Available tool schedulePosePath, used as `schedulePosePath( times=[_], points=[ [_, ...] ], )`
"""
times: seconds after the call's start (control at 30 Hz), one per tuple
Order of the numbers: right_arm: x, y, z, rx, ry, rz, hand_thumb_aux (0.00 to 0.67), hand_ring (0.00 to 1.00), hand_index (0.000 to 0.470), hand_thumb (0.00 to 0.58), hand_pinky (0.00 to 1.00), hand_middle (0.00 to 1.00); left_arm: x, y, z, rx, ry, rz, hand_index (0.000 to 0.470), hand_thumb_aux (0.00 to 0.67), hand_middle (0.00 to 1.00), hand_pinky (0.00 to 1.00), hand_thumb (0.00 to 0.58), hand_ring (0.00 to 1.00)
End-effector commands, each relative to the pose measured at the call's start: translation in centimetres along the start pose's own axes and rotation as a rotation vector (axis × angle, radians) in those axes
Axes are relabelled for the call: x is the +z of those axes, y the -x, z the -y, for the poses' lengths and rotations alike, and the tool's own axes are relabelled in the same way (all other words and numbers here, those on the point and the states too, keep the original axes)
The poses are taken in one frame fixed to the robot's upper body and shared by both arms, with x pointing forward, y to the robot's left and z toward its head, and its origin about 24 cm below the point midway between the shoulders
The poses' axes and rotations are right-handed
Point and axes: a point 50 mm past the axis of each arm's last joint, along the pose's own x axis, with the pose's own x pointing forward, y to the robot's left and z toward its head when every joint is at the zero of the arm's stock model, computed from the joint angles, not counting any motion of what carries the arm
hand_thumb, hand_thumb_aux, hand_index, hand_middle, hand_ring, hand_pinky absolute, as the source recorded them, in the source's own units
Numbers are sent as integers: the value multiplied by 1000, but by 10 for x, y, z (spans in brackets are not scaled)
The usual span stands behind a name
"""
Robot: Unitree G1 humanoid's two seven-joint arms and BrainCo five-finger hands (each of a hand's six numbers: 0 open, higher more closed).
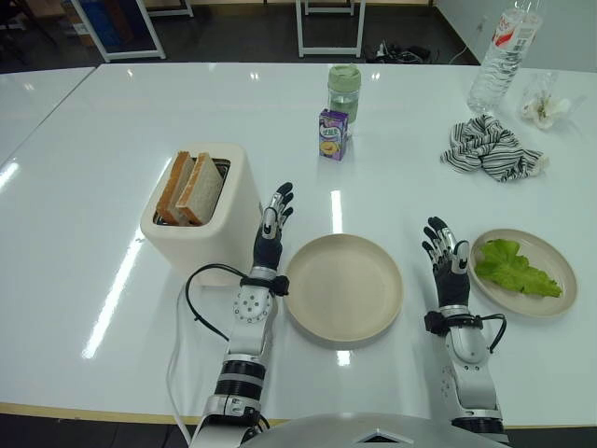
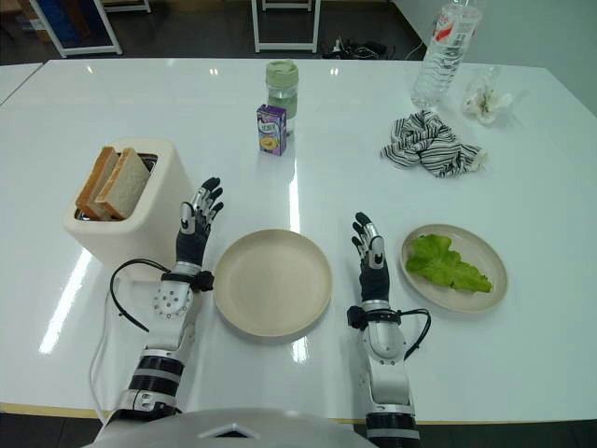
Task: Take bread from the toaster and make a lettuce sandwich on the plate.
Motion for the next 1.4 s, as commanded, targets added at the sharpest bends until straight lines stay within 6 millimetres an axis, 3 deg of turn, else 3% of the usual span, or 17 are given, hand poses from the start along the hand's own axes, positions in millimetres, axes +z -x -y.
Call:
schedulePosePath(
  times=[0.03, 0.23, 0.33, 0.4, 0.5, 0.6, 0.67, 0.93, 1.07, 1.27, 1.4],
  points=[
    [-2, -1, -1, 15, 16, -14, 0, 0, 0, 0, 0, 0, -4, -1, -1, 4, -10, -28, 0, 0, 0, 0, 0, 0],
    [-2, -1, -2, 22, 20, -15, 0, 0, 0, 0, 0, 0, -2, 0, 1, -13, -15, -24, 0, 0, 0, 0, 0, 0],
    [-3, -1, -2, 23, 20, -19, 0, 0, 0, 0, 0, 0, 12, 2, 5, -51, -44, 29, 0, 0, 0, 0, 0, 0],
    [-3, -1, -2, 27, 21, -21, 0, 0, 0, 0, 0, 0, 36, 5, 11, -90, -56, 114, 0, 0, 0, 0, 0, 0],
    [-3, 0, 1, -1, 11, -18, 0, 0, 0, 0, 0, 0, 88, 12, 15, -131, -61, 294, 0, 0, 0, 0, 0, 0],
    [-4, 1, 3, -13, 9, -22, 0, 0, 0, 0, 0, 0, 138, 20, 3, -122, -115, 453, 0, 0, 0, 0, 0, 0],
    [-4, 1, 0, -5, 11, -24, 0, 0, 0, 0, 0, 0, 154, 23, -11, -104, -189, 485, 0, 0, 0, 0, 0, 0],
    [-3, 0, -1, -7, 6, -17, 0, 0, 0, 0, 0, 0, 134, 23, -97, 166, -666, 224, 0, 0, 0, 0, 0, 0],
    [-4, 1, -2, -12, 4, -20, 0, 0, 0, 0, 0, 0, 113, 24, -133, 269, -1052, 38, 0, 0, 0, 0, 0, 0],
    [-4, 0, -2, -8, 4, -22, 0, 0, 0, 0, 0, 0, 95, 27, -159, 362, -1217, -115, 0, 0, 0, 0, 0, 0],
    [-4, 1, -1, -10, 8, -25, 0, 0, 0, 0, 0, 0, 88, 27, -165, 375, -1264, -160, 0, 0, 0, 0, 0, 0]
  ],
)
